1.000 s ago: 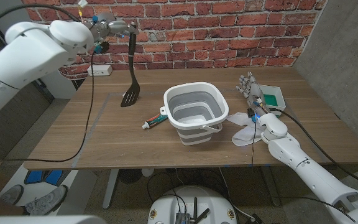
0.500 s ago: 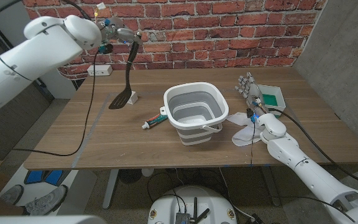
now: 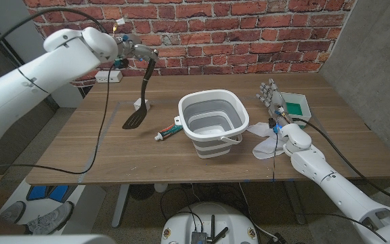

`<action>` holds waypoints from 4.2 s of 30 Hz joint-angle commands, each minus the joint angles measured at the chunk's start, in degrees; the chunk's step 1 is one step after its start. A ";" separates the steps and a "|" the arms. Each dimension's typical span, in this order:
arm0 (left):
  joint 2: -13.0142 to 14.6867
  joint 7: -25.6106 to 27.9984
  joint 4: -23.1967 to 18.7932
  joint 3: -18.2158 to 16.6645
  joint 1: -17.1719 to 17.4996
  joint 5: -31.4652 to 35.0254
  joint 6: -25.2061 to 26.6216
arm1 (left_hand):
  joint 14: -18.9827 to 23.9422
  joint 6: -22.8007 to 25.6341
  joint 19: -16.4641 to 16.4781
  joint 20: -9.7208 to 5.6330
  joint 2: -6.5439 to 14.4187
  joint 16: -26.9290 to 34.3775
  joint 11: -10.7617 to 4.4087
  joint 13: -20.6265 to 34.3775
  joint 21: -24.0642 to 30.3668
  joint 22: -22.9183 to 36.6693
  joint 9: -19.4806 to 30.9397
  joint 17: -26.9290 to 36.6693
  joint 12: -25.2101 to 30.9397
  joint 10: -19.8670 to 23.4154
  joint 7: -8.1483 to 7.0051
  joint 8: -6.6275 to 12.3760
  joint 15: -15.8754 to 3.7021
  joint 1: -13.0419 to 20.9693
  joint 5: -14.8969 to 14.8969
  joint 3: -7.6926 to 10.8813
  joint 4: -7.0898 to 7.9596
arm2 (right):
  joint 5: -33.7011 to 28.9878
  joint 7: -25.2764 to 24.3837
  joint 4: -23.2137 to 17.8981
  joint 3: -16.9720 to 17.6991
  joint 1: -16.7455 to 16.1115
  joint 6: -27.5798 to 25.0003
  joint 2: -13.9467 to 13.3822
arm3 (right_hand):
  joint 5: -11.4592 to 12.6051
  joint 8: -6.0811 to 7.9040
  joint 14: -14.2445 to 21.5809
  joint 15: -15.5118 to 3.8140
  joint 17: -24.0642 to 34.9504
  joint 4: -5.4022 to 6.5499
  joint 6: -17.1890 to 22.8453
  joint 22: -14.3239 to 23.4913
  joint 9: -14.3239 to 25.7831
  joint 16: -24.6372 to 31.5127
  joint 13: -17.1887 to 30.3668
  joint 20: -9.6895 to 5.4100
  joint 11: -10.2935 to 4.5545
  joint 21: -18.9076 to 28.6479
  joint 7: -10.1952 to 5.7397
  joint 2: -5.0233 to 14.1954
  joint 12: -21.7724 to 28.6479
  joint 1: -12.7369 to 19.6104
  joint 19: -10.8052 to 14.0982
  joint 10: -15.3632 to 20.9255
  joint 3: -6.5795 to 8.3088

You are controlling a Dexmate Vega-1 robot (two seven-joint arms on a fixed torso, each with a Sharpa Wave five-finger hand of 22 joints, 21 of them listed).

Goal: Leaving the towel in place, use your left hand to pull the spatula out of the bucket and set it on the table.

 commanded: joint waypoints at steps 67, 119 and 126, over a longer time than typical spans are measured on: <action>-9.86 -8.25 17.15 11.41 0.23 10.09 -4.53 | -0.13 0.87 0.03 -1.46 3.69 -0.24 -4.46 0.41 0.03 0.09 0.19 0.20 0.26 3.00 -1.77 0.76 -5.53 1.87 0.67 1.53 2.14 | 0.91 0.53 0.78 -0.09 -0.86 0.72 0.73 | 0.10 0.18 -0.13 -0.55 -0.12 0.09 0.71 0.11 0.12 0.41 0.13 -0.74 0.07 0.20 0.15 1.64 0.33 -0.52 -0.11 0.22 0.68; -16.44 -5.00 22.36 14.26 -0.10 9.83 -4.60 | -13.70 -23.95 -8.91 3.00 -2.63 -0.64 1.54 -0.44 -0.37 0.10 -2.39 0.37 -1.06 -28.48 -2.97 -2.00 1.06 -6.30 0.99 -3.88 2.07 | 1.35 0.17 1.97 0.18 -0.69 1.08 1.41 | -0.03 0.24 0.37 -0.40 -0.19 -0.02 1.01 0.11 0.14 0.58 0.15 -0.66 0.16 0.28 0.17 1.72 0.41 -0.38 0.38 0.53 1.02; -16.43 -4.35 22.81 12.04 1.24 7.38 -7.03 | -17.47 -30.35 -10.16 3.30 -4.01 -0.55 4.51 -0.76 -0.30 0.10 -2.87 0.44 -1.33 -39.07 -3.43 -2.03 2.11 -9.46 0.50 -6.07 2.56 | 1.28 0.12 2.17 0.15 -0.57 1.14 1.49 | -0.06 0.24 0.36 -0.31 -0.20 -0.03 1.02 0.11 0.14 0.57 0.15 -0.55 0.17 0.26 0.09 1.72 0.40 -0.38 0.35 0.54 1.06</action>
